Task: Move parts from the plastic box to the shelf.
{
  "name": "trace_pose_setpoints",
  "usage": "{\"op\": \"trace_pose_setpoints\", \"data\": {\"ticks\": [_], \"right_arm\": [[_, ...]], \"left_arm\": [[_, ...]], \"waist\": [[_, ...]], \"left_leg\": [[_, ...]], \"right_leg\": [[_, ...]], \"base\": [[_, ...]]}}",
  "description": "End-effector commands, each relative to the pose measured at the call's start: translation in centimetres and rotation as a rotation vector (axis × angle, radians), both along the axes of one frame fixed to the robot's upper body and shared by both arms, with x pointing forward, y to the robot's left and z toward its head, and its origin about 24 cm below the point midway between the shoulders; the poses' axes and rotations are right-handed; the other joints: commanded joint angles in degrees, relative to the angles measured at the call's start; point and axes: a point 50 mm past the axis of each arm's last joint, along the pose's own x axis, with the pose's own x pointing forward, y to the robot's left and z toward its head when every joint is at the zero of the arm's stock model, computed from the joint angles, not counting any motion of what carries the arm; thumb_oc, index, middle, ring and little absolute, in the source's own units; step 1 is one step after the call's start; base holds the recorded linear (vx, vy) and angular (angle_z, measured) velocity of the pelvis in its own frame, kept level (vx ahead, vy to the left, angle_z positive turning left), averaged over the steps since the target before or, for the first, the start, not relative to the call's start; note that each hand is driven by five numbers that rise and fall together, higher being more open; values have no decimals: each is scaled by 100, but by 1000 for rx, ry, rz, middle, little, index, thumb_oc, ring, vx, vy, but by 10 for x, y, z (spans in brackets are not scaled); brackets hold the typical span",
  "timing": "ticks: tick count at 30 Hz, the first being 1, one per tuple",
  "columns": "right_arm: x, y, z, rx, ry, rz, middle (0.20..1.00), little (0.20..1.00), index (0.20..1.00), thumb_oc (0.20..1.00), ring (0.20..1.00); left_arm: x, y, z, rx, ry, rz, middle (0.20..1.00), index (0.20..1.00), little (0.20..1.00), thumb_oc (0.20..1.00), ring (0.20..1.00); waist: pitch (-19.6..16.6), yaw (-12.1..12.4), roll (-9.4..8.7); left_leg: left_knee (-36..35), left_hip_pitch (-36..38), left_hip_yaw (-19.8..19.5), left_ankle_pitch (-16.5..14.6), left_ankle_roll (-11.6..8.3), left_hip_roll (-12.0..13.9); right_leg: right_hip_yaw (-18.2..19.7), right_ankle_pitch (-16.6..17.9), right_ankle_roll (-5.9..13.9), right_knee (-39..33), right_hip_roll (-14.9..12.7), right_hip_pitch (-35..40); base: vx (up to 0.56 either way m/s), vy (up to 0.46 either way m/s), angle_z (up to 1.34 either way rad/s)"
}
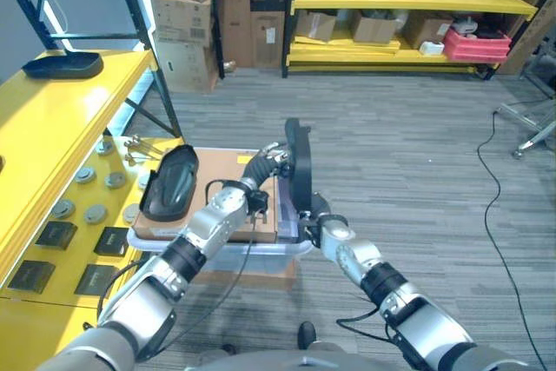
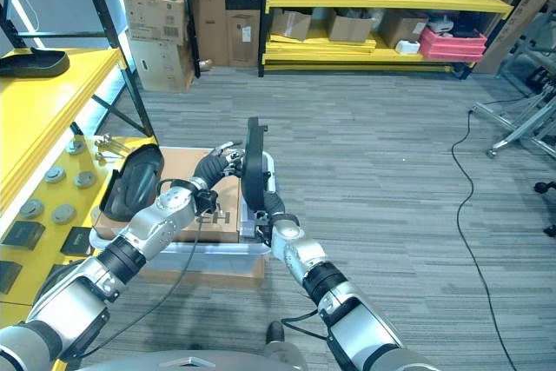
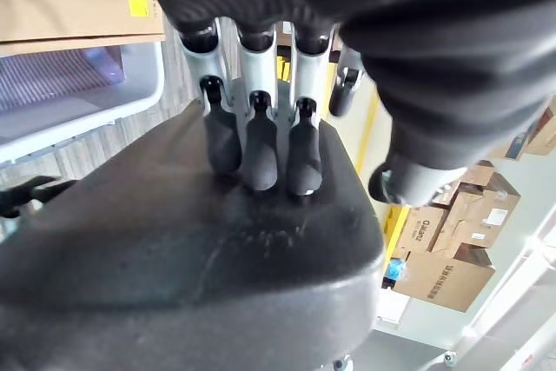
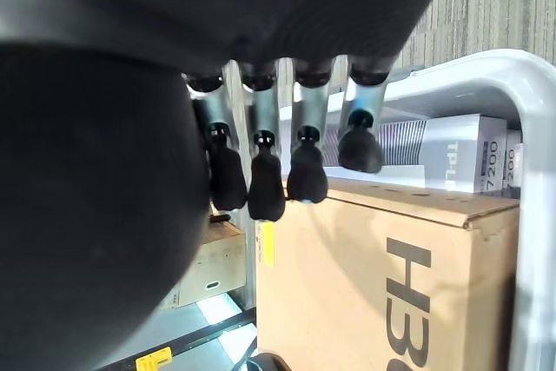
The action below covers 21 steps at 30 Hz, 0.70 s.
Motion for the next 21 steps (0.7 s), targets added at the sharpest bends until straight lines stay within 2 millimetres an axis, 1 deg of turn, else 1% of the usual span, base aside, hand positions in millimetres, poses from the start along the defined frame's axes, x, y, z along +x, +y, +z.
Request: {"op": "trace_pose_setpoints", "data": {"ticks": [1, 2, 6, 7, 8, 12, 15, 17, 20, 21], "right_arm": [[29, 11, 43, -2, -217, 48, 200, 200, 200, 200, 200], [29, 8, 42, -10, -213, 41, 200, 200, 200, 200, 200], [29, 3, 40, -22, -206, 27, 200, 200, 200, 200, 200], [29, 2, 41, -23, -207, 26, 200, 200, 200, 200, 200], [30, 1, 42, -30, -210, 26, 200, 200, 200, 200, 200], [30, 1, 43, -45, -214, 28, 200, 200, 200, 200, 200], [30, -1, 43, -99, -231, 44, 200, 200, 200, 200, 200], [32, -6, 46, -124, -246, 50, 200, 200, 200, 200, 200], [35, -11, 51, -142, -263, 41, 200, 200, 200, 200, 200], [37, -15, 54, -150, -272, 31, 200, 200, 200, 200, 200]], "left_arm": [[6, -27, 37, -148, -114, -18, 1000, 1000, 1000, 1000, 1000], [9, -21, 35, -154, -100, 8, 1000, 1000, 1000, 1000, 1000], [13, -9, 26, -172, -44, 54, 1000, 1000, 1000, 1000, 1000], [14, -7, 24, -173, -37, 52, 1000, 1000, 1000, 1000, 1000], [13, -5, 19, -187, 7, 49, 1000, 1000, 1000, 1000, 1000], [11, -6, 11, -182, 57, 51, 1000, 1000, 1000, 1000, 1000], [8, -3, -7, -137, 152, 77, 1000, 1000, 1000, 1000, 1000], [7, 3, -20, -98, 205, 112, 1000, 1000, 1000, 1000, 1000], [9, 12, -28, -27, 205, 165, 1000, 1000, 1000, 1000, 1000], [11, 20, -30, 18, 193, 202, 1000, 1000, 1000, 1000, 1000]], "waist": [[-188, 219, 50], [-187, 226, 45], [-177, 245, 41], [-173, 251, 39], [-164, 265, 38], [-156, 278, 40], [-151, 287, 42], [-140, 286, 39], [-122, 281, 33], [-118, 282, 32]], "left_leg": [[282, -176, -320, -397, -108, 188], [289, -181, -325, -396, -111, 190], [299, -181, -338, -390, -121, 200], [304, -186, -346, -389, -121, 199], [301, -190, -368, -389, -117, 192], [292, -189, -382, -388, -109, 181], [304, -186, -380, -393, -101, 179], [326, -185, -374, -391, -101, 185], [342, -185, -378, -388, -103, 186], [343, -187, -381, -383, -108, 186]], "right_leg": [[-134, -371, 544, -11, -341, 215], [-140, -375, 542, -7, -340, 216], [-160, -370, 545, -4, -349, 225], [-160, -367, 546, -1, -351, 222], [-160, -366, 547, -1, -353, 221], [-162, -366, 547, -1, -352, 221], [-157, -366, 559, 6, -357, 223], [-154, -364, 564, 20, -362, 227], [-148, -361, 576, 26, -366, 229], [-148, -361, 579, 24, -365, 232]], "base": [[0, 0, 0], [0, 0, 0], [0, 0, 0], [0, 0, 0], [0, 0, 0], [0, 0, 0], [0, 0, 0], [0, 0, 0], [0, 0, 0], [0, 0, 0]]}}
